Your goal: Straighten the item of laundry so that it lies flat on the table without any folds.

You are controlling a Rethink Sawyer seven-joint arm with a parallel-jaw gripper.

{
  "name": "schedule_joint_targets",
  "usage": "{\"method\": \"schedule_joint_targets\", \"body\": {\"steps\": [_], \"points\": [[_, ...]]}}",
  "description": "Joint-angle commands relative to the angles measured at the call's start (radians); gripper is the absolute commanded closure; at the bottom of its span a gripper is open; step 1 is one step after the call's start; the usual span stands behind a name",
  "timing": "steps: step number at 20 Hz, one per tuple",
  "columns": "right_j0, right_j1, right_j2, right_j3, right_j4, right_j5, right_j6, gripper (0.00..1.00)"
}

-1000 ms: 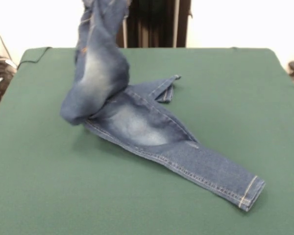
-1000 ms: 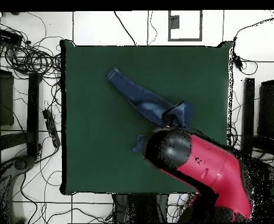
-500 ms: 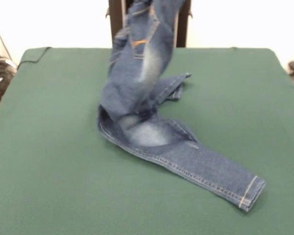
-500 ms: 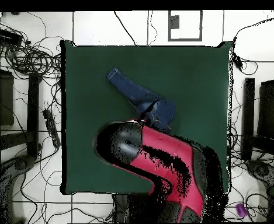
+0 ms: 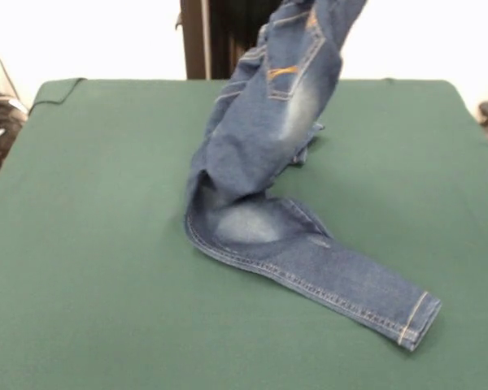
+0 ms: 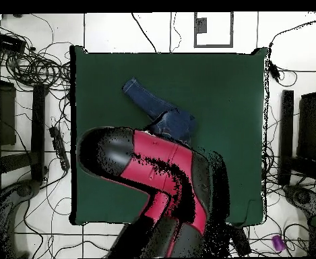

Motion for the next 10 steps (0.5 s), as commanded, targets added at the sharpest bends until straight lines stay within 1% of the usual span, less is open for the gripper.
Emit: {"method": "schedule_joint_targets", "body": {"steps": [1,4,6,10], "points": [[0.024,-0.013,0.024,-0.051,0.012,0.195,0.217,1.00],[-0.003,-0.063,0.007,-0.031,-0.034,0.202,0.118,1.00],[-0.026,-0.110,-0.003,-0.030,-0.062,0.236,0.046,1.00],[-0.097,-0.196,0.005,-0.036,-0.124,0.306,-0.104,1.00]]}}
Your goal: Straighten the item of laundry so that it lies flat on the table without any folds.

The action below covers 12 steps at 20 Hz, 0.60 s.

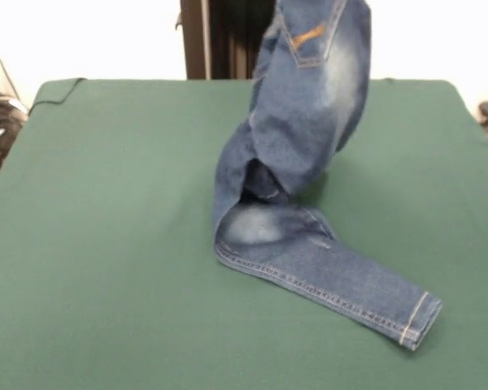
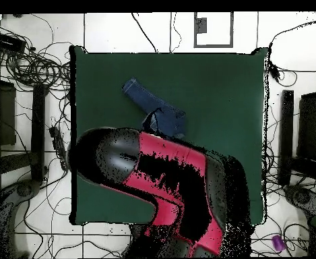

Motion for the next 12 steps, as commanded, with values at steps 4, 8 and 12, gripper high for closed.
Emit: {"method": "schedule_joint_targets", "body": {"steps": [4,8,12], "points": [[-0.149,-0.180,0.051,0.026,-0.131,0.171,-0.228,1.00],[-0.247,-0.224,0.106,0.076,-0.181,0.086,-0.353,1.00],[-0.374,-0.242,0.196,0.177,-0.212,-0.106,-0.524,1.00]]}}
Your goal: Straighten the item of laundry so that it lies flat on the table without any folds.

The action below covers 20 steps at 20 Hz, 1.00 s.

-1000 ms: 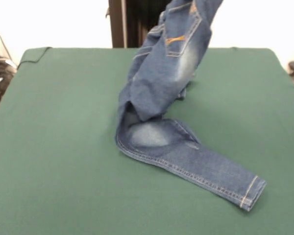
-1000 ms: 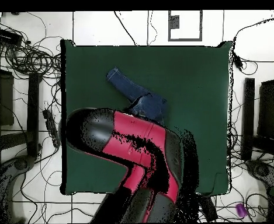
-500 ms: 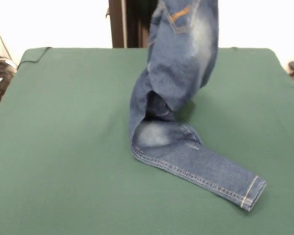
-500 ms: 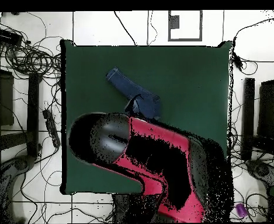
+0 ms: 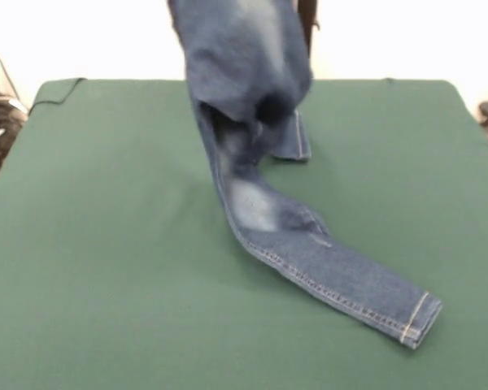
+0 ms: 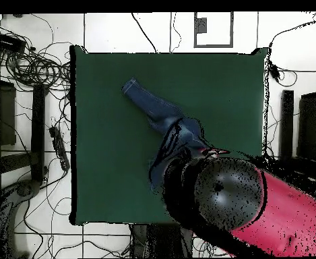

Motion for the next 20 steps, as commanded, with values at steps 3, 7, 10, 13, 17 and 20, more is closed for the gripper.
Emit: {"method": "schedule_joint_targets", "body": {"steps": [3,7,10,13,17,20], "points": [[-0.225,-0.056,0.263,0.258,-0.065,-0.307,-0.593,1.00],[-0.323,-0.057,0.361,0.341,-0.059,-0.445,-0.688,1.00],[-0.396,-0.051,0.448,0.404,-0.066,-0.583,-0.739,1.00],[-0.464,-0.026,0.535,0.455,-0.086,-0.721,-0.745,1.00],[-0.472,0.032,0.564,0.463,-0.161,-0.859,-0.642,1.00],[-0.442,0.050,0.545,0.451,-0.188,-0.864,-0.565,1.00]]}}
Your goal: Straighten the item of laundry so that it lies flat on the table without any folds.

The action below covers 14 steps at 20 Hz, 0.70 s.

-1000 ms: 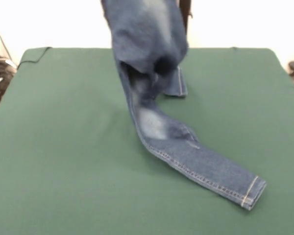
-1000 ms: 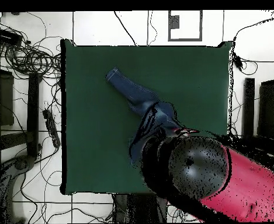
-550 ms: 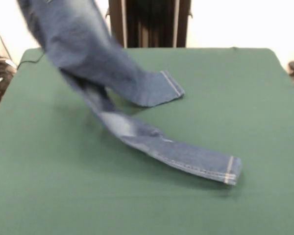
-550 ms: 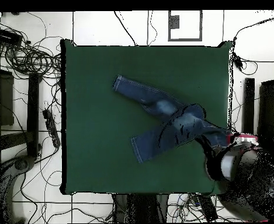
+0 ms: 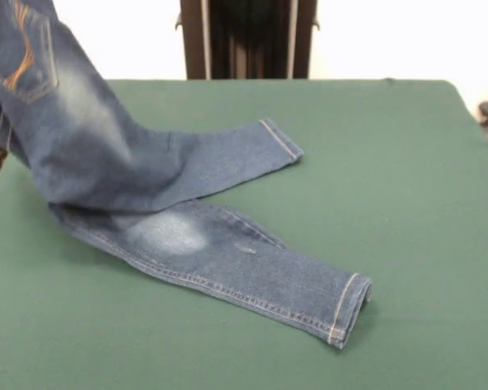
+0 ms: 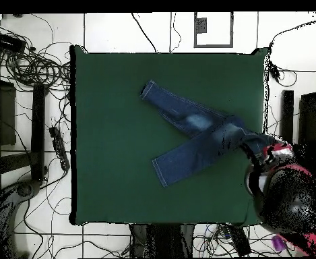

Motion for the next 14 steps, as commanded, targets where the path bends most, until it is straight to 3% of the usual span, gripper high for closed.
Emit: {"method": "schedule_joint_targets", "body": {"steps": [1,9,14], "points": [[0.059,0.075,0.182,0.144,-0.074,-0.099,-0.054,1.00],[0.129,0.081,0.120,0.127,-0.098,-0.060,0.038,1.00],[0.240,0.104,0.033,0.088,-0.086,-0.014,0.140,1.00]]}}
